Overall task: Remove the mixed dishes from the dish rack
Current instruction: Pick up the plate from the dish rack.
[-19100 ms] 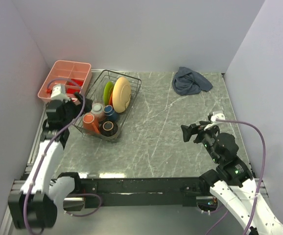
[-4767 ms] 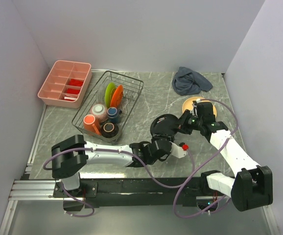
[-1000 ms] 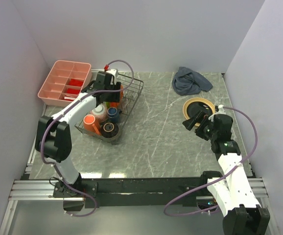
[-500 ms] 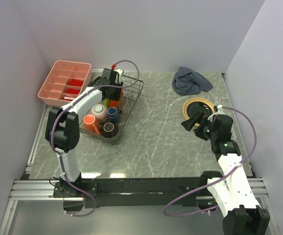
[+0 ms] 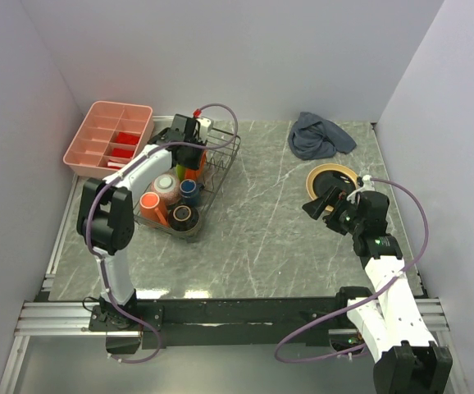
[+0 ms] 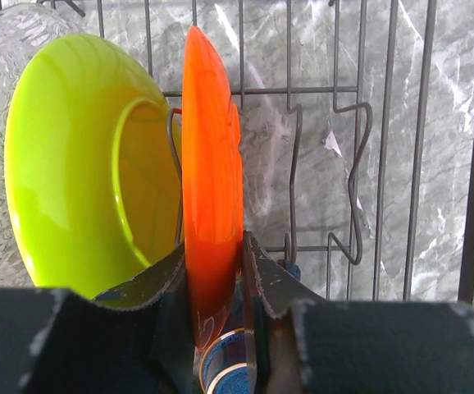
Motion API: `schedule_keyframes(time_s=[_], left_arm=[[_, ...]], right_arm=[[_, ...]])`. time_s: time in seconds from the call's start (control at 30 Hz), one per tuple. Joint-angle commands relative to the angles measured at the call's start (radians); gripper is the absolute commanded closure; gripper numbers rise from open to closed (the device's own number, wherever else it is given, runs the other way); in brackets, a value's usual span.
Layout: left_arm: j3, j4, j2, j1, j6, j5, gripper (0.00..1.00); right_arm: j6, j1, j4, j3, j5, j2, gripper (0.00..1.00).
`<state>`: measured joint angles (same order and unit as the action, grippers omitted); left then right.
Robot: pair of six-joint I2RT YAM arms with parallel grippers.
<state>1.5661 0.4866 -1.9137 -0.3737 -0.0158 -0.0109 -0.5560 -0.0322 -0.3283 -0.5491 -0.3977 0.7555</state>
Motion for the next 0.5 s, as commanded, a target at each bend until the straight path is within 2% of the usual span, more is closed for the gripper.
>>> schedule_keyframes(time_s=[0.0,0.47], left_arm=[[0.048,0.041,0.081,0.001,-0.052,0.015,0.79],[0.109,0.15,0.189,0.001,-0.078,0.042,0.8]], right_arm=[[0.007,0.006,0.043,0.011,-0.021,-0.005,0.01],[-0.004,0.008,0.051,0.012,-0.044,-0.004,0.01]])
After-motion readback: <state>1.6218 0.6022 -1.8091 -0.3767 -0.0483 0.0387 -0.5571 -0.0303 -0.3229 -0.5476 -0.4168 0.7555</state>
